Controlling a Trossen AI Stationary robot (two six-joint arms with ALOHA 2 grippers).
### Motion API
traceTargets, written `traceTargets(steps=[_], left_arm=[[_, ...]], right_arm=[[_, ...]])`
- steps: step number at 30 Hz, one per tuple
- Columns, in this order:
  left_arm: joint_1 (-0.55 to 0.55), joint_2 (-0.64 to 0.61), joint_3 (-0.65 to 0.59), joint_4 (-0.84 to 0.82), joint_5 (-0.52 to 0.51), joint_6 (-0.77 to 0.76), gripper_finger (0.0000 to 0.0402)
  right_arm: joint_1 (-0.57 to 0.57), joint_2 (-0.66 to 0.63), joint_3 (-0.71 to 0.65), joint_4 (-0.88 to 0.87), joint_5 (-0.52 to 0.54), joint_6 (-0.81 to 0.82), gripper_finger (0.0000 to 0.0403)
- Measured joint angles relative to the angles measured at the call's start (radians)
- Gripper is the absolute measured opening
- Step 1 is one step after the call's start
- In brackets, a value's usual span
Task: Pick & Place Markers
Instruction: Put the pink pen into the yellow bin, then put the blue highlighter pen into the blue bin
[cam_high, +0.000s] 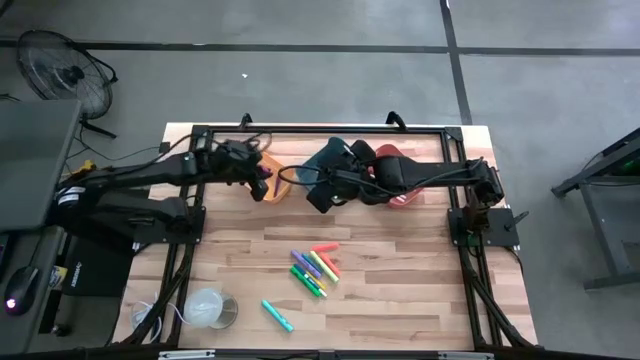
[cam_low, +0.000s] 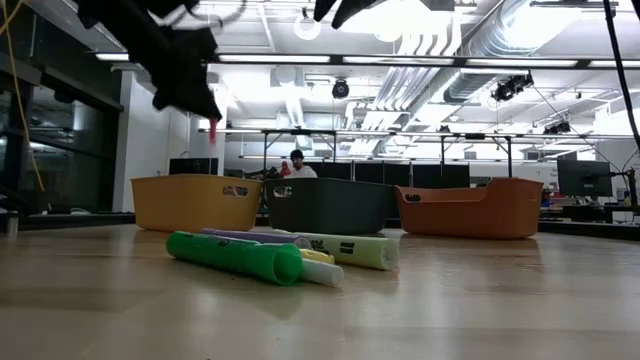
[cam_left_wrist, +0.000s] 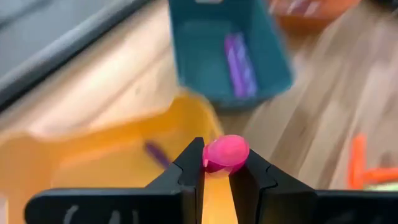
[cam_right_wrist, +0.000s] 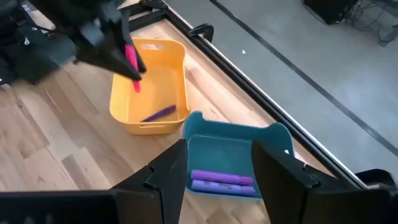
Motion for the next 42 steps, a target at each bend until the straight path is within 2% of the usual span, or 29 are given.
traceTargets(steps=[3, 10, 16, 22, 30, 36, 42], left_arm=[[0.034, 0.064, 0.000, -0.030, 0.012, -0.009, 0.0045], [0.178, 0.162, -0.001, -0.045, 0.139, -0.006, 0.0045], [0.285, 0.193, -0.001, -0.074, 0.227, 0.022, 0.0045], [0.333, 0.226, -0.001, -0.090, 0.292, 0.020, 0.0046], [0.331, 0.240, -0.001, -0.092, 0.278, 0.013, 0.0149], [0.331, 0.239, -0.001, -0.092, 0.285, 0.031, 0.0162], [0.331, 0.224, -0.001, -0.079, 0.414, 0.075, 0.0164]], right_arm=[[0.000, 0.000, 0.000, -0.001, -0.004, 0.005, 0.0167], [0.001, 0.000, 0.000, -0.008, -0.010, 0.005, 0.0167], [0.001, 0.000, 0.000, -0.024, -0.012, 0.004, 0.0167], [0.001, 0.000, 0.000, -0.033, -0.018, 0.003, 0.0167], [0.001, 0.000, 0.000, -0.048, -0.018, 0.002, 0.0167], [0.001, 0.000, 0.001, -0.048, -0.049, 0.002, 0.0167], [0.001, 0.000, 0.001, -0.044, -0.096, -0.003, 0.0167]])
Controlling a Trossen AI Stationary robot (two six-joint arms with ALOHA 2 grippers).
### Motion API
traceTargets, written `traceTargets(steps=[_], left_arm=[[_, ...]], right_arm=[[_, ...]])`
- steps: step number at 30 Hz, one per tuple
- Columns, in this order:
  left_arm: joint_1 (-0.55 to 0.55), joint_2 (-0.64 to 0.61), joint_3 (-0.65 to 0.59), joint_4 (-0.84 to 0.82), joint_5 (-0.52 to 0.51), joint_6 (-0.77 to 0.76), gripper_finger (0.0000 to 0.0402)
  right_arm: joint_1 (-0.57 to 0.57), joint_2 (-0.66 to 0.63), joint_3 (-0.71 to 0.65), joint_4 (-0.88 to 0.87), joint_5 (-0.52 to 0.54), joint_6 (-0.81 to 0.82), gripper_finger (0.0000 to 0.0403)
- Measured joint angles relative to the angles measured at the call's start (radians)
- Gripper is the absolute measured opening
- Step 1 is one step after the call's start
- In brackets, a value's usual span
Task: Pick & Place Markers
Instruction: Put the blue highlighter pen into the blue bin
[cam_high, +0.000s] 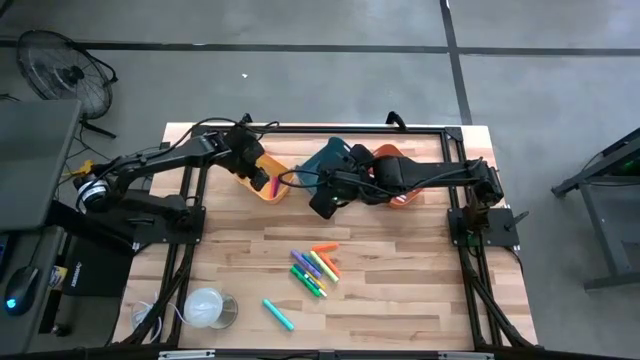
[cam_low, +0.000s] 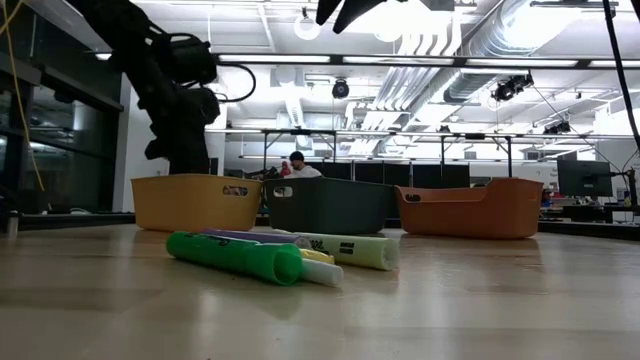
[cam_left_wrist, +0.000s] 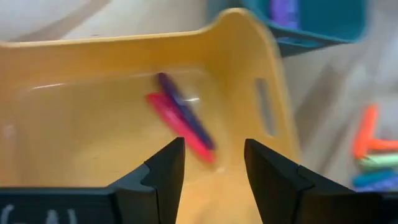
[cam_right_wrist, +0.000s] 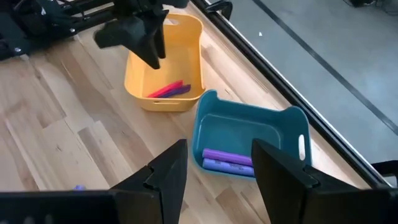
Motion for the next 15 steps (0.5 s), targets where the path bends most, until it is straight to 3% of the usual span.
traceTargets(steps=[10, 15], left_arm=[[-0.107, -0.110, 0.000, -0.012, 0.258, 0.178, 0.0165], [-0.268, -0.139, 0.000, 0.004, 0.223, 0.212, 0.0165]], right_arm=[[0.015, 0.000, 0.000, -0.204, -0.016, 0.054, 0.0167], [0.054, 0.001, 0.000, -0.279, 0.025, 0.109, 0.0167]])
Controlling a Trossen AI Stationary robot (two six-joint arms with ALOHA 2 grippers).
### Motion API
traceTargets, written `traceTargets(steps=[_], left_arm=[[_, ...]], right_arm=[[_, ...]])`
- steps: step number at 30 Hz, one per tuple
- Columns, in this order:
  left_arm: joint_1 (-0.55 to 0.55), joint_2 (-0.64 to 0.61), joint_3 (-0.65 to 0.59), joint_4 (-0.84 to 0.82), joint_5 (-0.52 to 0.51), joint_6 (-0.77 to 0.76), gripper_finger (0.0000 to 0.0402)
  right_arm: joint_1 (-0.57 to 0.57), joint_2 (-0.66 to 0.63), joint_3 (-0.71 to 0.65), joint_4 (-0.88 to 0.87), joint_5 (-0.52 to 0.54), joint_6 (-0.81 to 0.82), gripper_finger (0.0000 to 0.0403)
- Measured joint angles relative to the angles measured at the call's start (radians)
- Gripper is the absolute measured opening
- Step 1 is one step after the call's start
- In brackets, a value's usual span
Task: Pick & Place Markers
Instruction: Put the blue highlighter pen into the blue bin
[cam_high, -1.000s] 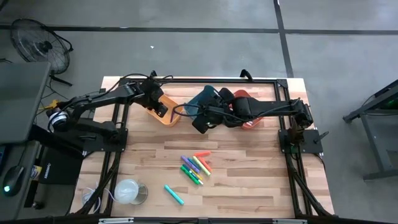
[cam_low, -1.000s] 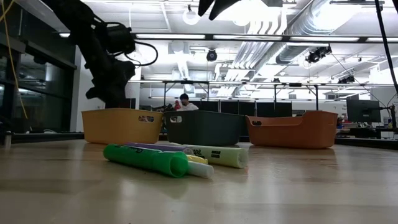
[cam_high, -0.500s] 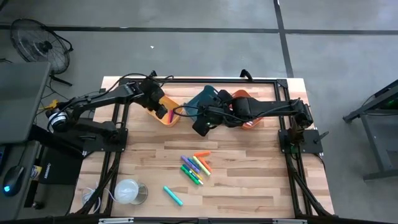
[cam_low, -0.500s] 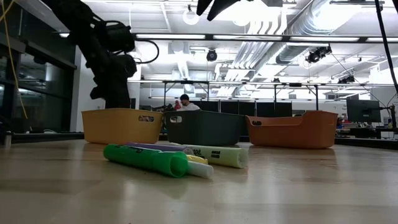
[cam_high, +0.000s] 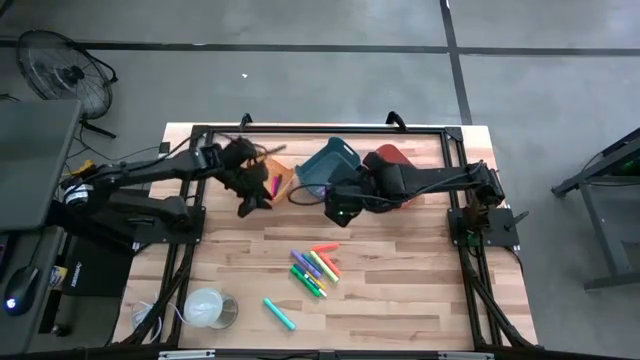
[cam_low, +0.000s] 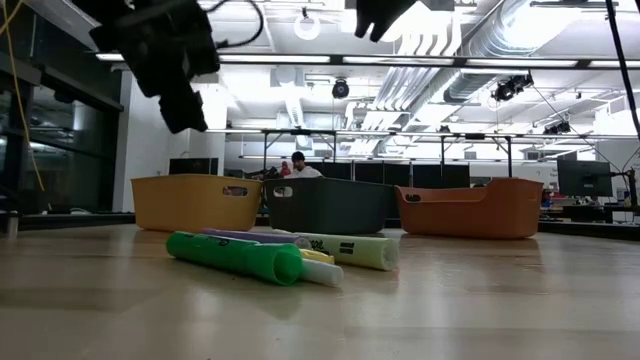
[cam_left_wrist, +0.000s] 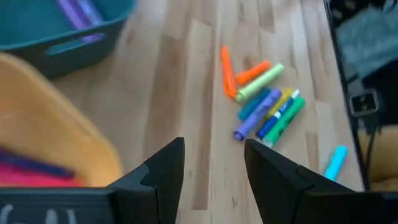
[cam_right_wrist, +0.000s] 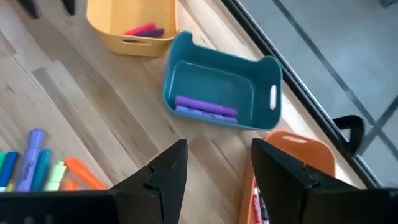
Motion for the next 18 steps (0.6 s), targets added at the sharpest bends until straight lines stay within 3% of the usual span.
traceTargets(steps=[8, 12, 18], left_arm=[[-0.318, -0.004, 0.000, 0.033, -0.216, -0.004, 0.0166], [-0.446, -0.004, 0.000, 0.038, -0.316, -0.037, 0.0166], [-0.585, 0.000, 0.000, 0.139, -0.355, -0.120, 0.0166]], right_arm=[[0.065, -0.058, -0.115, -0.019, 0.033, 0.100, 0.0161], [0.105, -0.187, -0.300, 0.049, 0.064, 0.161, 0.0162], [0.140, -0.450, -0.648, 0.285, 0.049, 0.206, 0.0157]])
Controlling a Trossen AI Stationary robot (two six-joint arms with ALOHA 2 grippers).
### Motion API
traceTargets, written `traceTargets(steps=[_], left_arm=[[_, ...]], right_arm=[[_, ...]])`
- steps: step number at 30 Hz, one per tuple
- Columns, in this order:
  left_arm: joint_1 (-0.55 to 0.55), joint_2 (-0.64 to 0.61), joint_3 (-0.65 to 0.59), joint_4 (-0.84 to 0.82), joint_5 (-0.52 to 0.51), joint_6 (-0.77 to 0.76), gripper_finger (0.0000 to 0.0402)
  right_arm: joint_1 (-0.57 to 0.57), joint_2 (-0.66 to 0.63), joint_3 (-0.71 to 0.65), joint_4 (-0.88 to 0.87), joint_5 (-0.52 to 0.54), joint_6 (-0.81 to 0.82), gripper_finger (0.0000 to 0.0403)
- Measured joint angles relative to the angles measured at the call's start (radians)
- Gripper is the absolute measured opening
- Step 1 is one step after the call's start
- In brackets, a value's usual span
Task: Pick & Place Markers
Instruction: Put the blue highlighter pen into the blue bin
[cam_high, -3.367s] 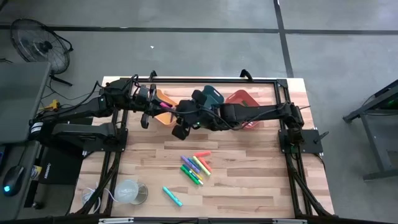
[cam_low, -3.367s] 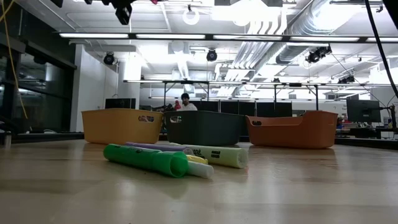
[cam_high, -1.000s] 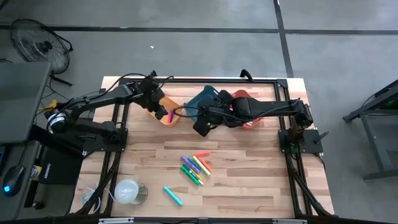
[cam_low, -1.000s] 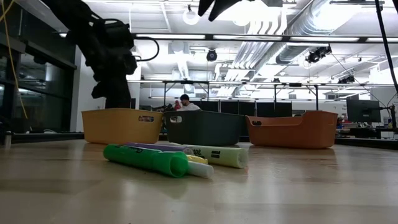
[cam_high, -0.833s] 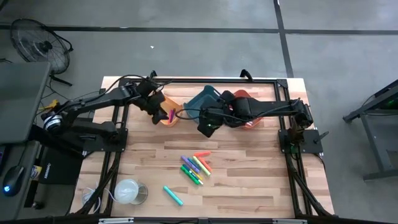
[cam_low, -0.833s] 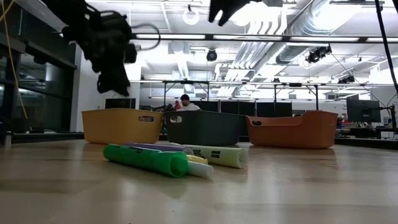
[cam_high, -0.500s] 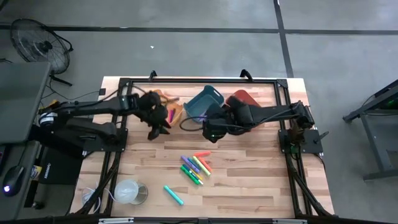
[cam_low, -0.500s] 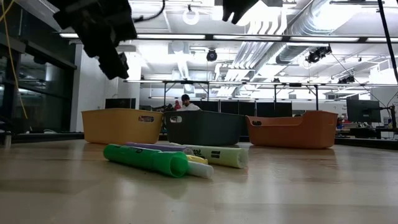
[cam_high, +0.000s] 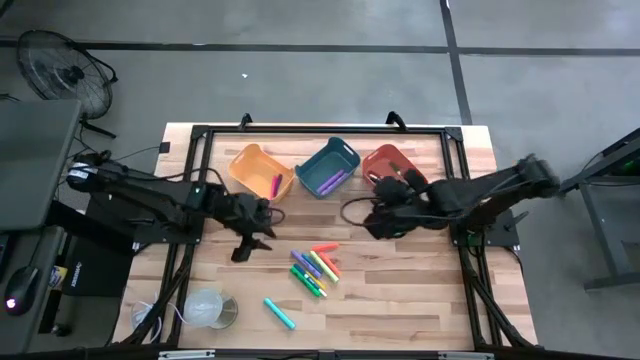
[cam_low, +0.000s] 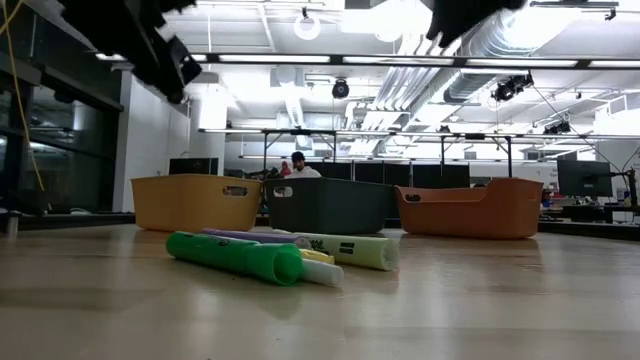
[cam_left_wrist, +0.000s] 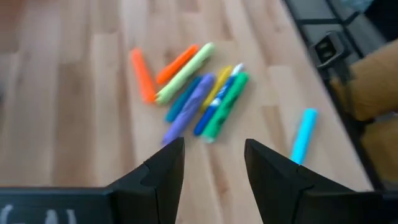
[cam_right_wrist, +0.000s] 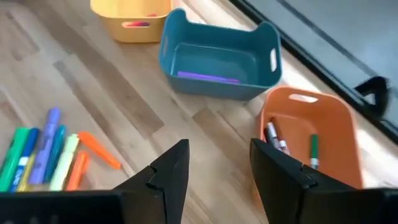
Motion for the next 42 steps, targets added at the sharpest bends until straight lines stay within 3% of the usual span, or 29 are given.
traceTargets(steps=[8, 16, 24, 33, 42], left_arm=[[-0.150, 0.150, 0.103, 0.006, -0.027, -0.037, 0.0166], [-0.275, 0.419, 0.349, -0.238, -0.069, 0.037, 0.0166], [-0.375, 0.598, 0.514, -0.362, -0.066, 0.092, 0.0166], [-0.426, 0.684, 0.520, -0.348, -0.092, 0.095, 0.0166], [-0.426, 0.756, 0.522, -0.248, -0.115, 0.215, 0.0166]], right_arm=[[0.003, -0.261, -0.310, 0.188, -0.130, -0.121, 0.0150], [0.005, -0.433, -0.457, 0.214, -0.193, -0.208, 0.0150], [0.005, -0.539, -0.502, 0.220, -0.206, -0.217, 0.0149], [0.019, -0.543, -0.502, 0.265, -0.215, -0.217, 0.0149], [0.024, -0.542, -0.502, 0.324, -0.230, -0.154, 0.0149]])
